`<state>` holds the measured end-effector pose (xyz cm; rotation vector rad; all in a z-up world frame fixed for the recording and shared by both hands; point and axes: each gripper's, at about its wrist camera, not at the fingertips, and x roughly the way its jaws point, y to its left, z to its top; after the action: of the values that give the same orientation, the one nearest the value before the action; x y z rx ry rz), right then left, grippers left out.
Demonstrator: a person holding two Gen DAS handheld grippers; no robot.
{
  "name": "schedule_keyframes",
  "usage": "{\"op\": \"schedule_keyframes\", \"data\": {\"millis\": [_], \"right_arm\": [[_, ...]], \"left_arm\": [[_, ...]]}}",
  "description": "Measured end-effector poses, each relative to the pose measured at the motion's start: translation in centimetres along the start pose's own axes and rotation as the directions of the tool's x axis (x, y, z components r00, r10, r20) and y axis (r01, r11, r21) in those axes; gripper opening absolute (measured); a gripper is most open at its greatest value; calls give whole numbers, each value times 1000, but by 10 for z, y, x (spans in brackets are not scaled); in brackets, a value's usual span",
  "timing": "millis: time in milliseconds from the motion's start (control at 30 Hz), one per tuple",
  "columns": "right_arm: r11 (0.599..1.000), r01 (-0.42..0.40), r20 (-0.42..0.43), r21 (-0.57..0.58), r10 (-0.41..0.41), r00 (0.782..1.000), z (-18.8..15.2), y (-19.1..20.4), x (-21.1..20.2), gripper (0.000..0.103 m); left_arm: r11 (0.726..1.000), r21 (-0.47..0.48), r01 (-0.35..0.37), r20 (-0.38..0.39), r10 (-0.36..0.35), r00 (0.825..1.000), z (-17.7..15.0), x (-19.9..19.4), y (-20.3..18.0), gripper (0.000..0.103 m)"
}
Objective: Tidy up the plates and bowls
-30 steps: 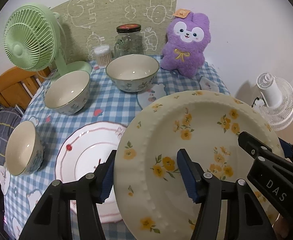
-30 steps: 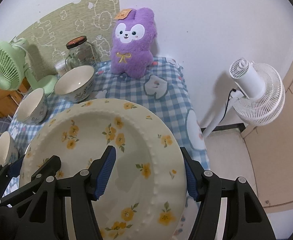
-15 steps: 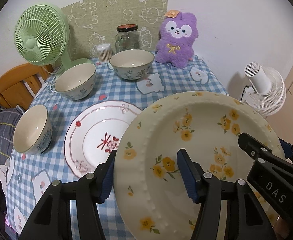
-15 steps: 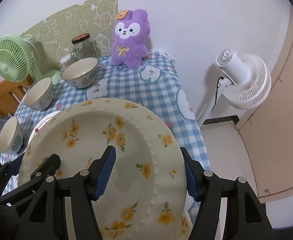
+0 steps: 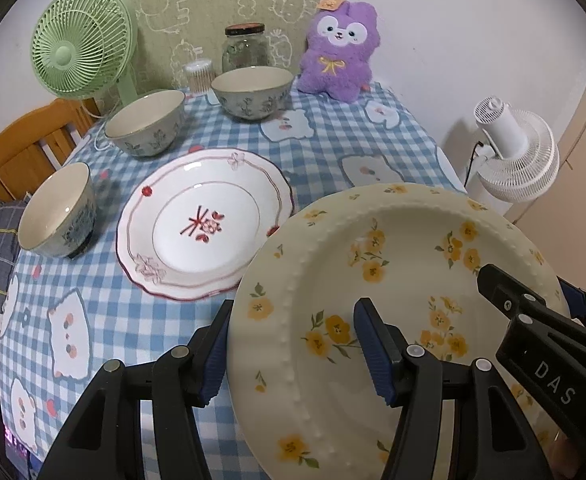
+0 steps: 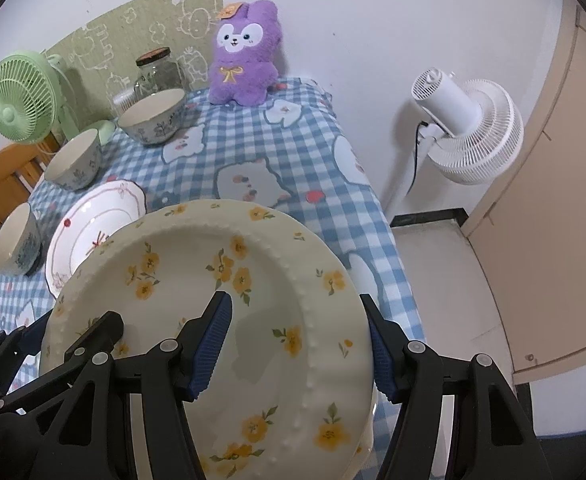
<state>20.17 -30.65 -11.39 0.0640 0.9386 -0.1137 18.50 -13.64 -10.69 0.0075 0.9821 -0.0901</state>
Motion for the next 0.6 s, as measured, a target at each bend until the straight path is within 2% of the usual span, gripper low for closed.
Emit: {"op": "schedule_keyframes", "data": {"millis": [600], "right_arm": [[999, 29, -48, 20, -28, 998, -36, -12, 10, 66]], "left_arm": [[1000, 19, 23, -50, -22, 999, -33, 9, -9, 60]]}}
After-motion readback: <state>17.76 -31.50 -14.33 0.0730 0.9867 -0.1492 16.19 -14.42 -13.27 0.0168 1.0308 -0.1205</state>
